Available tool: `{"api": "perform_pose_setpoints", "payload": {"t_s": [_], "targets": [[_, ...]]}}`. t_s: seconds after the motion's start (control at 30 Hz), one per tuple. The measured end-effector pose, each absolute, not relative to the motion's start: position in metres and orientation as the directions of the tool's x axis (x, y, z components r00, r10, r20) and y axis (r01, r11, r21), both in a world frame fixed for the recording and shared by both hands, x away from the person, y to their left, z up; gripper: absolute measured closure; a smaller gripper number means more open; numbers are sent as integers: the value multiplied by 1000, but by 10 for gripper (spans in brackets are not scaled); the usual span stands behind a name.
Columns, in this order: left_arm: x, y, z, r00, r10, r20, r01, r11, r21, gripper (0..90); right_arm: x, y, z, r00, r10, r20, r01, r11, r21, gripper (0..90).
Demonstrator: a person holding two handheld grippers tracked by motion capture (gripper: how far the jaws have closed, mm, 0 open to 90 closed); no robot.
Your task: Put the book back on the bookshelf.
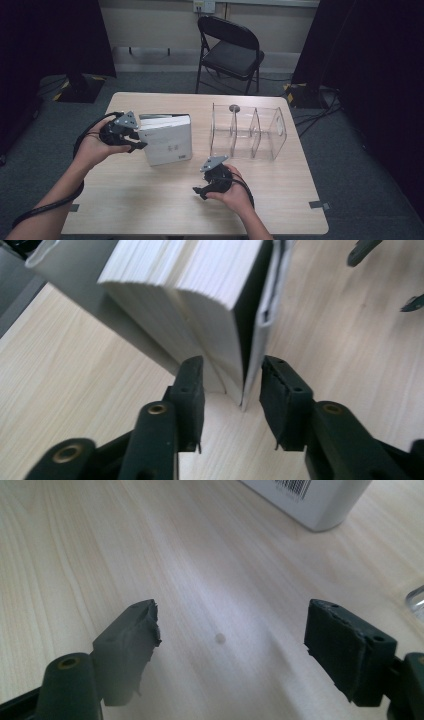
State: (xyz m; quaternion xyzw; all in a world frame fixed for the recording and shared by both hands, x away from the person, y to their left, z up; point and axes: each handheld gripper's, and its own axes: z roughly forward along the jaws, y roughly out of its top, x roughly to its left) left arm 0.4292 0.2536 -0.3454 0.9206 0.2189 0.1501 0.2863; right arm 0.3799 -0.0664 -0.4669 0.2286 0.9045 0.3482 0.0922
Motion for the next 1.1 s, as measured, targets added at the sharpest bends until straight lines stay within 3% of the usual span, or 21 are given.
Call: {"api": "perform_pose_setpoints", "payload": {"t_s": [0.3, 0.37, 0.7, 1.1], "targets": [[429, 255, -349, 857, 496, 141, 340, -749, 568, 551, 388, -57, -443, -895, 446, 2, 335, 671, 661, 209], [429, 255, -350, 854, 505, 122, 357, -741, 569, 479, 391, -55, -436, -900, 436, 1, 329, 678, 657, 209], [425, 261, -359, 839, 538, 78, 398, -705, 586, 320, 404, -50, -395, -909, 417, -13, 306, 689, 657, 209], [416, 266, -376, 833, 550, 61, 413, -692, 592, 257, 419, -45, -368, -906, 423, -28, 302, 691, 656, 210]]}}
